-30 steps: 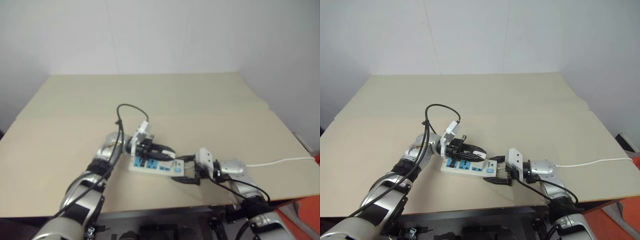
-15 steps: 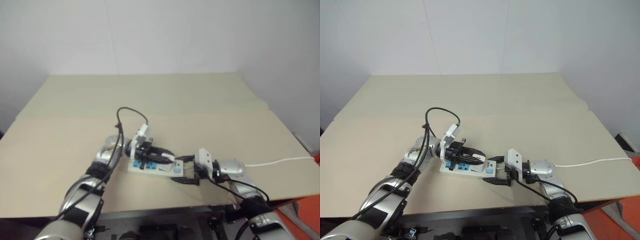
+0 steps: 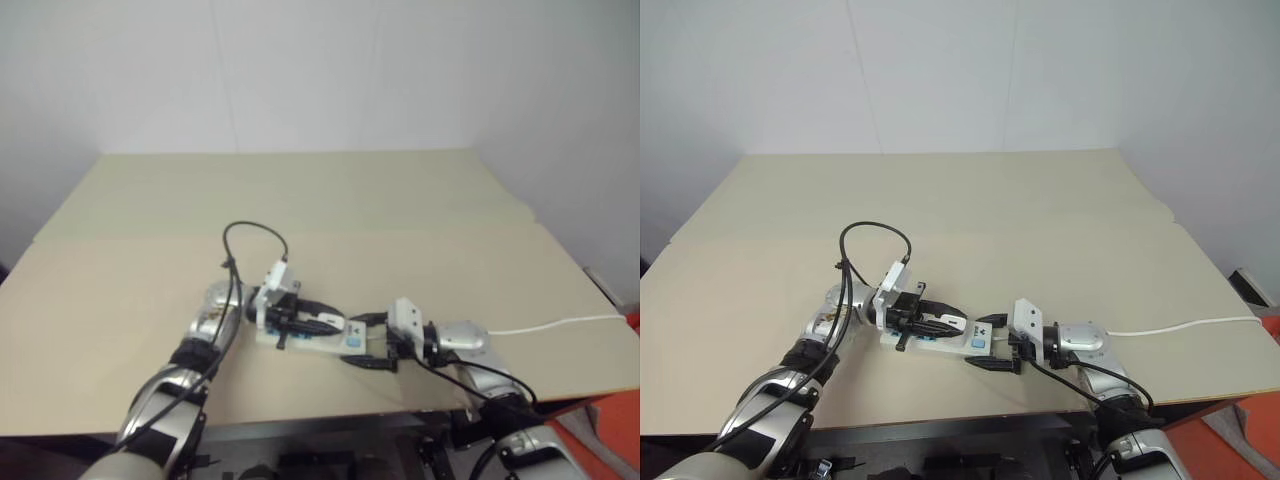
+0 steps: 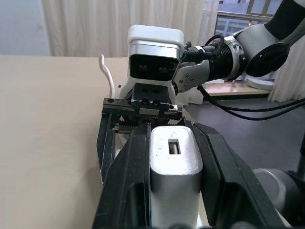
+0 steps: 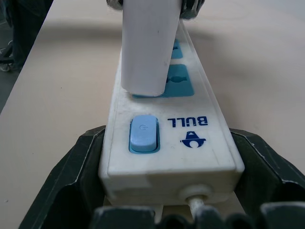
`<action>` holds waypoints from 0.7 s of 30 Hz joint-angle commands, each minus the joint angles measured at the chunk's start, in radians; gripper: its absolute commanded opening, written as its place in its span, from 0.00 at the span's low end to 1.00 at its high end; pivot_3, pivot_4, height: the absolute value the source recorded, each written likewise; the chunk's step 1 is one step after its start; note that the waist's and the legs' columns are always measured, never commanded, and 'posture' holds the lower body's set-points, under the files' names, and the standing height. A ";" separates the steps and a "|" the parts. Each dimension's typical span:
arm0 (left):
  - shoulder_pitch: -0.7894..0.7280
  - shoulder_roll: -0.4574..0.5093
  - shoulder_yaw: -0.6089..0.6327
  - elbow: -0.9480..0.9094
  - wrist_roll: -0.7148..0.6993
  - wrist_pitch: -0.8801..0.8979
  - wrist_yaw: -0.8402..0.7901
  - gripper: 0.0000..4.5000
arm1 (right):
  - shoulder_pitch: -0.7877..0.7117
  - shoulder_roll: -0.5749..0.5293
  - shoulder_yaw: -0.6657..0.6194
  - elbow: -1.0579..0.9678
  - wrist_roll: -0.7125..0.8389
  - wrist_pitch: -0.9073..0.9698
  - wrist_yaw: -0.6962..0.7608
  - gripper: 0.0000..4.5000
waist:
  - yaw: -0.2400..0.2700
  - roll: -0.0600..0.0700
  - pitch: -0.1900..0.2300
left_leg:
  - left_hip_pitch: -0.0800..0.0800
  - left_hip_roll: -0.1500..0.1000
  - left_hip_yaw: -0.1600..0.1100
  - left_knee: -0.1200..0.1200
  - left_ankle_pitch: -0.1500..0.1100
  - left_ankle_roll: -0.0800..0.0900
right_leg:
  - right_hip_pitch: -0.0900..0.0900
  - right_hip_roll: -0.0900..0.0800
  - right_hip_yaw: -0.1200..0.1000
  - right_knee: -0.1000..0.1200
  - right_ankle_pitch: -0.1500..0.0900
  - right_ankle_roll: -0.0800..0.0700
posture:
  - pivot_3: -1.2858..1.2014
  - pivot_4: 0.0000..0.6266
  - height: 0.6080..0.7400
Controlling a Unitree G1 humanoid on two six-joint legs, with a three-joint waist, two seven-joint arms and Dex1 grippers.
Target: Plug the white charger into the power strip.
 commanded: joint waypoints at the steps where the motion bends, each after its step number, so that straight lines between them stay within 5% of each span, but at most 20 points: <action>1: 0.028 0.023 0.015 0.051 0.051 -0.019 -0.003 0.23 | 0.019 -0.001 0.041 0.013 -0.035 -0.011 0.016 0.76 | 0.000 0.000 0.000 | 0.000 0.000 0.000 0.000 0.000 0.000 | 0.000 0.000 0.000 0.000 0.000 0.000 | 0.52 0.24 1.00; 21: -0.005 0.046 -0.043 0.184 0.129 -0.075 0.001 0.23 | 0.015 -0.004 0.046 0.023 -0.045 -0.024 0.002 0.76 | 0.001 0.000 -0.019 | 0.015 0.000 0.000 -0.003 -0.003 0.001 | 0.015 0.000 0.000 -0.004 -0.001 -0.001 | 0.52 0.24 1.00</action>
